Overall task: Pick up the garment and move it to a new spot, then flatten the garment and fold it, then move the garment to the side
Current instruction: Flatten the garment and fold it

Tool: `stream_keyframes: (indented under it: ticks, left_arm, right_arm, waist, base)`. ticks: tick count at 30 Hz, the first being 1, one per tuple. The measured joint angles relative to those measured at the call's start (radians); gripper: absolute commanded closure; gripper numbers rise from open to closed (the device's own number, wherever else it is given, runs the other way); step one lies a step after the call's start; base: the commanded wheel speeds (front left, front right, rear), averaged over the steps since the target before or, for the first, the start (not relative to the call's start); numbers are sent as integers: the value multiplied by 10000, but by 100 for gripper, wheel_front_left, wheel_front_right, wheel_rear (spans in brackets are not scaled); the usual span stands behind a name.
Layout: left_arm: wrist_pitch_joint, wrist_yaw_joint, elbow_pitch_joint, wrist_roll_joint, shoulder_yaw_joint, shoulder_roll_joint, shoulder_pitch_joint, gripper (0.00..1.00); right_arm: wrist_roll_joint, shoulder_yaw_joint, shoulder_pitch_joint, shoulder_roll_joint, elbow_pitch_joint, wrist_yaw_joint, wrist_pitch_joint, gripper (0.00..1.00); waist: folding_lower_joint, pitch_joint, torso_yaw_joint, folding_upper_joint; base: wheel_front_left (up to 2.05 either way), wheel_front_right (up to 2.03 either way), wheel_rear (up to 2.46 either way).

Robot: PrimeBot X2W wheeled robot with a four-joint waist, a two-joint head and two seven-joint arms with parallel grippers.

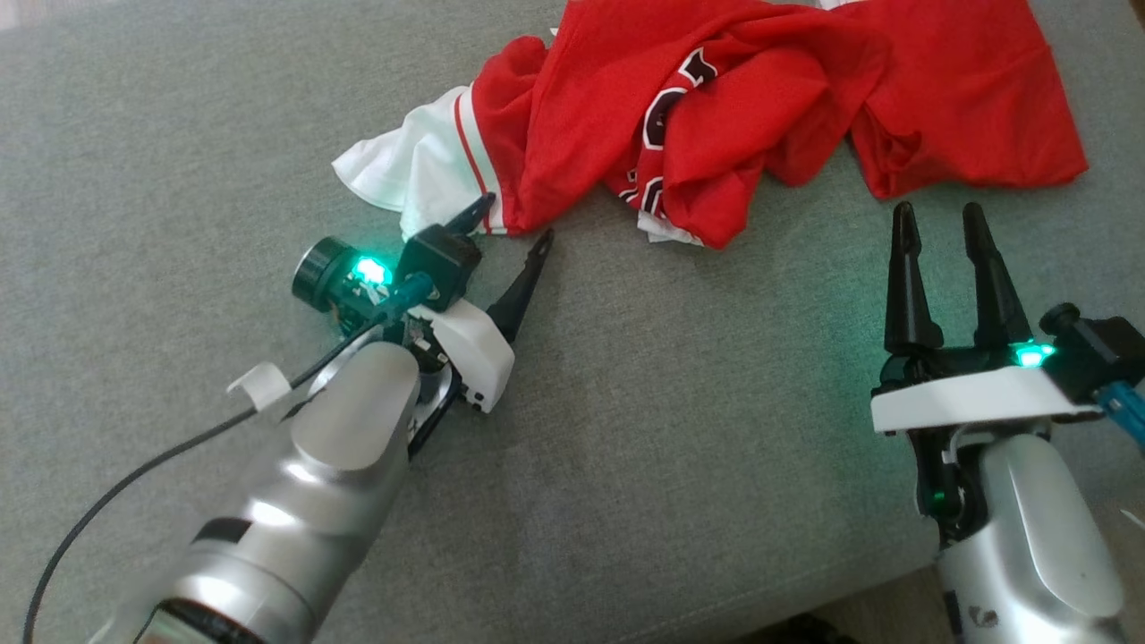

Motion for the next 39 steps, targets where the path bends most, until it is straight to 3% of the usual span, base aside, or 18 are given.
stream_keyframes:
  ticks: [3,4,5,13,19,24,29,35,39]
  left_arm:
    - [-88,0,267,-75,-117,-58,-165,0]
    - [-142,0,351,-77,-196,-71,-200,62]
    - [-224,0,428,-79,-240,-84,-244,100]
    - [-777,205,318,-405,123,-107,-336,100]
    - [-796,616,-1616,-499,1055,238,-299,100]
    - [-825,715,-3501,-468,2054,909,19,100]
    - [-853,690,-4447,-362,2681,1601,58,100]
    - [-136,374,-4581,50,2660,2736,-1128,100]
    - [765,169,-3791,242,2510,3480,-2261,100]
  right_arm:
    - [0,10,-116,0,-4,0,0,0]
    - [0,13,-138,0,-19,0,0,0]
    - [0,17,-138,0,-29,0,0,0]
    - [-2,-127,-130,0,-25,0,0,0]
    - [-8,-249,-117,0,-4,0,0,0]
    - [-8,-288,-102,-2,56,0,0,0]
    - [-4,-159,-98,-2,111,0,0,0]
    - [92,153,-103,-2,127,0,0,0]
    - [311,458,-144,-4,123,0,0,0]
  waist:
    - [0,23,-15,0]
    - [0,28,-11,0]
    - [0,34,-3,0]
    - [0,-98,288,0]
    - [0,-323,600,0]
    - [-1,-628,949,0]
    - [-1,-887,1231,0]
    - [-1,-863,1220,0]
    - [-1,-671,999,0]
  base:
    - [0,0,0]
    - [0,0,0]
    - [0,0,0]
    - [0,0,0]
    - [0,0,0]
    - [0,0,0]
    - [0,0,0]
    - [0,0,0]
    - [0,0,0]
